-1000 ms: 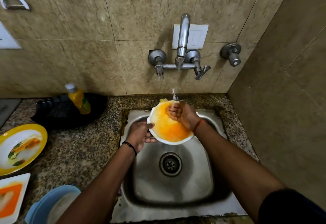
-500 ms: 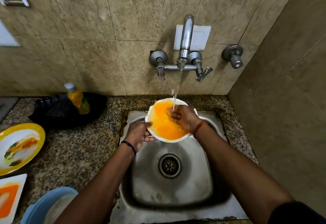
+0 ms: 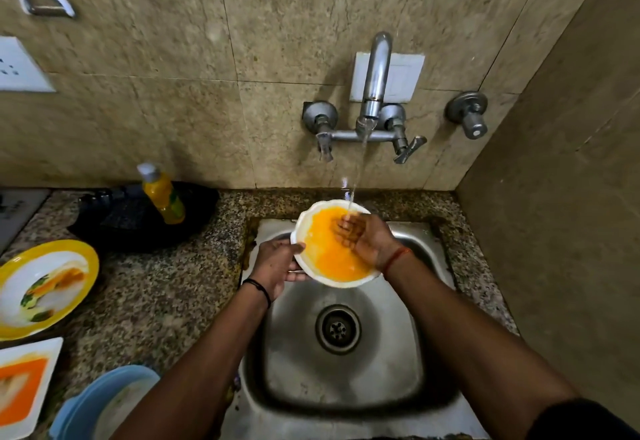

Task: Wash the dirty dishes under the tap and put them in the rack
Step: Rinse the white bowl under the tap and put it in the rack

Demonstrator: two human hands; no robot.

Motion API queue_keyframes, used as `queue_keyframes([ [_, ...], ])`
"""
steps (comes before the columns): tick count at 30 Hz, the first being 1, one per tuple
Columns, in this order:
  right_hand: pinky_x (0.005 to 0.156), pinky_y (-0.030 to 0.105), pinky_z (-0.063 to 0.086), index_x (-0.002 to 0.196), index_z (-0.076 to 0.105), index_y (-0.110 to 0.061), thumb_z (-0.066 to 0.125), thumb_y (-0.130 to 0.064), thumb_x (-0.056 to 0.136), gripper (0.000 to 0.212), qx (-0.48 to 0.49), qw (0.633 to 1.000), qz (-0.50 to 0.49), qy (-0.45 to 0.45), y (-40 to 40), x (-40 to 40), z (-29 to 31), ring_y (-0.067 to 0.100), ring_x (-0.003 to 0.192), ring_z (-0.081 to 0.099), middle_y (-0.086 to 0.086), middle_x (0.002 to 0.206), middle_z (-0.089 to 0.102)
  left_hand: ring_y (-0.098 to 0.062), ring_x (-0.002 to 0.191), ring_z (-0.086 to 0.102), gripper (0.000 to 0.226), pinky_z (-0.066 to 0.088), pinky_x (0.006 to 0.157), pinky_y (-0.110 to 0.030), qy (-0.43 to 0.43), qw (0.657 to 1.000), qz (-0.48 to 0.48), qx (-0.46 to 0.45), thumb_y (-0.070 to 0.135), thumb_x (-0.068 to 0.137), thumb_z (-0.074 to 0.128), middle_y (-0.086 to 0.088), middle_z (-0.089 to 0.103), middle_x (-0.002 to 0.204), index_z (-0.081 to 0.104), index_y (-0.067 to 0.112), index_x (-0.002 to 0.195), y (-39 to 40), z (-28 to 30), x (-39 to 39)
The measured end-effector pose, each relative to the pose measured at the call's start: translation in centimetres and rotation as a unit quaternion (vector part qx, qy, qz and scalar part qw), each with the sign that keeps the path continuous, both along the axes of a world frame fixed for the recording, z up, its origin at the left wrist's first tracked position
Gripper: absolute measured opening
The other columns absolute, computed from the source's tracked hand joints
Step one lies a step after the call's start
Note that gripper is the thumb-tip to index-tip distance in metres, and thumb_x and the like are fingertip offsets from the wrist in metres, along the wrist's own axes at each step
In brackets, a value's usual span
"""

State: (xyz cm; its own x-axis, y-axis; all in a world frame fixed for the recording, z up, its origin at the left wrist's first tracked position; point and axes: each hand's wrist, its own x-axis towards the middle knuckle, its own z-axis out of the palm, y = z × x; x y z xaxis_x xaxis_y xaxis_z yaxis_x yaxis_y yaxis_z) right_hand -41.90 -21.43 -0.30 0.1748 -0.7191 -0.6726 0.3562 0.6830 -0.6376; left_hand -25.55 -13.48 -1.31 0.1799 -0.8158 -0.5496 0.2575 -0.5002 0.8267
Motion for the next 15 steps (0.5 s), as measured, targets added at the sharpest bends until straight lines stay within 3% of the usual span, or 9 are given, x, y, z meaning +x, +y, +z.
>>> queue_keyframes([
  [2, 0.076, 0.030, 0.051, 0.117, 0.058, 0.000, 0.034, -0.011, 0.100, 0.031, -0.021, 0.999, -0.034, -0.029, -0.1, 0.8, 0.2, 0.028, 0.099, 0.063, 0.016, 0.103, 0.066, -0.028, 0.069, 0.069, 0.023, 0.060, 0.056, -0.039, 0.002, 1.000, -0.007, 0.002, 0.006, 0.091, 0.057, -0.018, 0.069, 0.096, 0.061, 0.011, 0.113, -0.2, -0.1, -0.3],
  [3, 0.075, 0.030, 0.052, 0.112, 0.061, 0.001, 0.035, -0.011, 0.100, 0.032, -0.016, 0.998, -0.026, -0.047, 0.1, 1.2, 0.1, 0.026, 0.095, 0.064, 0.013, 0.098, 0.068, -0.029, 0.070, 0.069, 0.024, 0.060, 0.056, -0.039, 0.003, 1.000, -0.010, 0.003, 0.006, 0.091, 0.056, -0.018, 0.069, 0.095, 0.061, 0.010, 0.114, -0.3, -0.1, -0.4],
  [5, 0.067, 0.032, 0.055, 0.086, 0.067, -0.005, 0.039, -0.011, 0.098, 0.032, 0.010, 0.996, 0.059, -0.068, 1.3, 1.8, 0.2, 0.019, 0.069, 0.067, 0.007, 0.074, 0.070, -0.024, 0.061, 0.069, 0.022, 0.059, 0.052, -0.037, 0.002, 1.000, -0.011, 0.005, 0.005, 0.091, 0.055, -0.014, 0.070, 0.083, 0.063, 0.006, 0.111, -0.5, 0.1, -0.6],
  [8, 0.048, 0.020, 0.047, 0.078, 0.065, -0.012, 0.046, -0.015, 0.092, 0.023, 0.007, 0.953, 0.278, 0.120, 2.3, 0.9, 1.0, 0.014, 0.051, 0.058, 0.003, 0.062, 0.061, -0.009, 0.032, 0.049, 0.016, 0.047, 0.038, -0.021, -0.016, 1.000, -0.002, 0.007, 0.001, 0.090, 0.055, -0.002, 0.055, 0.047, 0.065, 0.003, 0.102, -0.6, 0.4, -0.3],
  [10, 0.050, 0.021, 0.047, 0.089, 0.068, -0.008, 0.047, -0.018, 0.090, 0.023, -0.043, 0.882, 0.368, 0.292, 2.0, 0.1, 2.1, 0.025, 0.063, 0.065, 0.011, 0.072, 0.064, -0.009, 0.033, 0.051, 0.017, 0.049, 0.040, -0.022, -0.019, 1.000, -0.006, 0.002, 0.002, 0.090, 0.057, -0.002, 0.059, 0.050, 0.065, 0.003, 0.105, -0.4, 0.3, -0.2],
  [11, 0.063, 0.028, 0.051, 0.100, 0.067, -0.006, 0.047, -0.022, 0.091, 0.028, -0.095, 0.824, 0.394, 0.396, 1.5, -0.3, 2.5, 0.032, 0.082, 0.068, 0.016, 0.087, 0.067, -0.013, 0.041, 0.060, 0.018, 0.054, 0.045, -0.029, -0.014, 1.000, -0.011, 0.000, 0.004, 0.090, 0.058, -0.007, 0.066, 0.062, 0.065, 0.004, 0.107, -0.3, 0.3, -0.2],
  [13, 0.088, 0.034, 0.047, 0.119, 0.060, -0.007, 0.046, -0.034, 0.093, 0.040, -0.210, 0.629, 0.413, 0.624, 0.8, -0.8, 3.1, 0.035, 0.112, 0.060, 0.017, 0.119, 0.064, -0.021, 0.058, 0.069, 0.019, 0.059, 0.055, -0.038, -0.008, 1.000, -0.016, -0.002, 0.006, 0.090, 0.059, -0.013, 0.071, 0.083, 0.065, 0.008, 0.108, -0.2, 0.2, -0.2],
  [14, 0.093, 0.035, 0.044, 0.122, 0.058, -0.008, 0.045, -0.035, 0.093, 0.042, -0.242, 0.561, 0.421, 0.670, 0.8, -0.9, 3.5, 0.034, 0.116, 0.057, 0.015, 0.126, 0.061, -0.023, 0.063, 0.069, 0.018, 0.059, 0.056, -0.040, -0.006, 1.000, -0.014, -0.002, 0.006, 0.091, 0.058, -0.014, 0.071, 0.086, 0.065, 0.009, 0.107, -0.3, 0.1, -0.2],
  [15, 0.094, 0.036, 0.044, 0.122, 0.058, -0.008, 0.045, -0.033, 0.093, 0.040, -0.243, 0.539, 0.451, 0.669, 0.9, -0.8, 3.7, 0.034, 0.116, 0.057, 0.015, 0.127, 0.060, -0.025, 0.065, 0.070, 0.018, 0.059, 0.057, -0.040, -0.004, 1.000, -0.013, -0.003, 0.006, 0.091, 0.058, -0.014, 0.071, 0.087, 0.066, 0.009, 0.107, -0.3, 0.0, -0.2],
])
